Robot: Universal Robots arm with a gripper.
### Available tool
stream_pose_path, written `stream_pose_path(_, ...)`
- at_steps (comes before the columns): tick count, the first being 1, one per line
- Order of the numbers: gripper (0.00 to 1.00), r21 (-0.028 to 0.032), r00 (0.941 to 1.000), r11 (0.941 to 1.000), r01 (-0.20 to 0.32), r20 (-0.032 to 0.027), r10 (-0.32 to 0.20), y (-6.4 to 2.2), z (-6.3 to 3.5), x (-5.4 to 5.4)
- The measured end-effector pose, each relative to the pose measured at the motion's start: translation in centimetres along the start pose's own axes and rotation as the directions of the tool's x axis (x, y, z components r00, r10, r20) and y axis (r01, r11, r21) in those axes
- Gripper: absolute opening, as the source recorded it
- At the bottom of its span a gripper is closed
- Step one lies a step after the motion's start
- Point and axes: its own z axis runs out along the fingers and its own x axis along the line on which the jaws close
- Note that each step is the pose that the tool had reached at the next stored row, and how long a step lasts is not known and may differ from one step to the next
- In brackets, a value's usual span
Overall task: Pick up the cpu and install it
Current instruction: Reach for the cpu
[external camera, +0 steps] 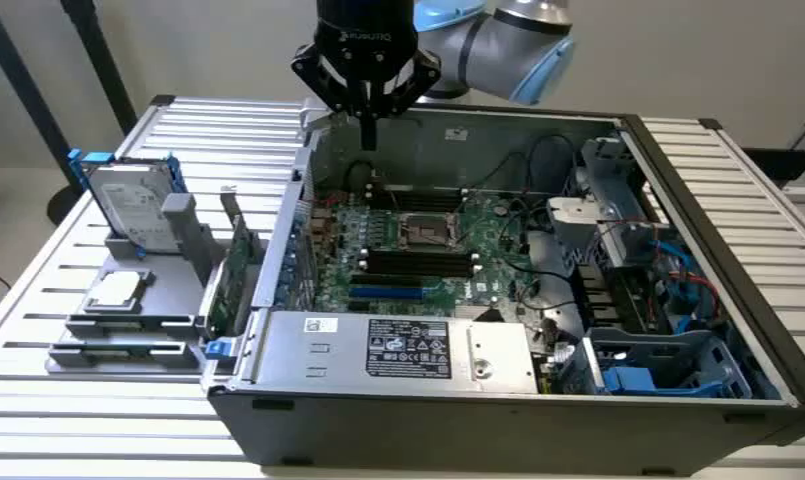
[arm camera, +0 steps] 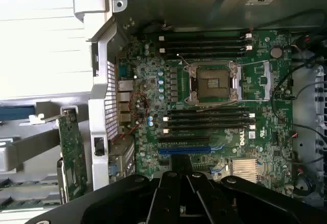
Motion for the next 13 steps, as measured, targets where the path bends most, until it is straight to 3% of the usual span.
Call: stream_pose_path(13, 0.11, 0.0, 1.0, 1.0, 0.0, 0.0001, 0.0, 0.0, 0.0, 0.01)
